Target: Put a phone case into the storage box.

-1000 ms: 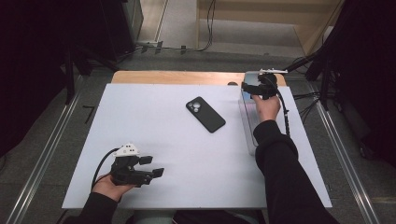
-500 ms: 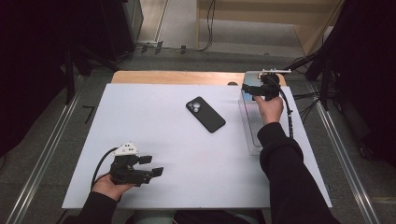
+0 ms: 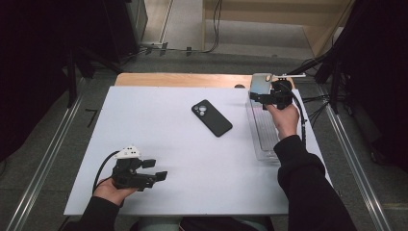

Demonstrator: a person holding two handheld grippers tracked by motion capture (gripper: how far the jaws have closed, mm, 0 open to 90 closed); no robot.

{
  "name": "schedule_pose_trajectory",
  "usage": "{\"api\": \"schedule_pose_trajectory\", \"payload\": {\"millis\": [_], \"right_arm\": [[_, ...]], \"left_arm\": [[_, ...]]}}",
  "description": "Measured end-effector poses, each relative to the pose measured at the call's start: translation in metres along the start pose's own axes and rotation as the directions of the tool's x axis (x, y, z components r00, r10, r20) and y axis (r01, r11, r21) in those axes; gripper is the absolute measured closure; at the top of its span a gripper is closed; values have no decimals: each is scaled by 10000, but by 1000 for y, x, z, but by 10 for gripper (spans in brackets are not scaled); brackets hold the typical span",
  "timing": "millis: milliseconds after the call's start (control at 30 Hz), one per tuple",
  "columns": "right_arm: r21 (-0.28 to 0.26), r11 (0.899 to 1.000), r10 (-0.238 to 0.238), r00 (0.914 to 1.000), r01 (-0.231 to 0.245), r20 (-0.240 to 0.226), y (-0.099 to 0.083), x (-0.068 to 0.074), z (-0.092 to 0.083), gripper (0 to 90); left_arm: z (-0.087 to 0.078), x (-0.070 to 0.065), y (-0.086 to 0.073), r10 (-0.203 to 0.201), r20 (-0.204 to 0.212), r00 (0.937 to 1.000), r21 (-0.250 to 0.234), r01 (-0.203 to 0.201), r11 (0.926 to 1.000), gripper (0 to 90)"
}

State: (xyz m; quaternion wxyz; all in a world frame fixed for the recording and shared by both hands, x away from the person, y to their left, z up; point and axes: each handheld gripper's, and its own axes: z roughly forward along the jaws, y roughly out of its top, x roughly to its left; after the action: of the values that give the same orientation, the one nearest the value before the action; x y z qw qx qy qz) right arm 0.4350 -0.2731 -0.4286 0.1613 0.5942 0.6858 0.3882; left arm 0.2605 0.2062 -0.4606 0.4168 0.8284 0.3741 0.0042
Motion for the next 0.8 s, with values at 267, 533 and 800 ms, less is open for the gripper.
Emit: {"api": "schedule_pose_trajectory", "payload": {"millis": [267, 533, 800], "right_arm": [[159, 9991, -370, 9920, 392, -1209, -15, 15, -21, 126], [355, 9938, -965, 9748, 1057, -2011, -27, 31, -37, 126], [433, 9860, -1427, 9484, 1613, -2831, -45, 44, -61, 126]], "left_arm": [[1, 2, 4, 56, 82, 10000, 61, -56, 10000, 284], [3, 5, 11, 91, 191, 9998, 39, -91, 10000, 284], [3, 6, 17, 174, 449, 9988, 44, -176, 9998, 284]]}}
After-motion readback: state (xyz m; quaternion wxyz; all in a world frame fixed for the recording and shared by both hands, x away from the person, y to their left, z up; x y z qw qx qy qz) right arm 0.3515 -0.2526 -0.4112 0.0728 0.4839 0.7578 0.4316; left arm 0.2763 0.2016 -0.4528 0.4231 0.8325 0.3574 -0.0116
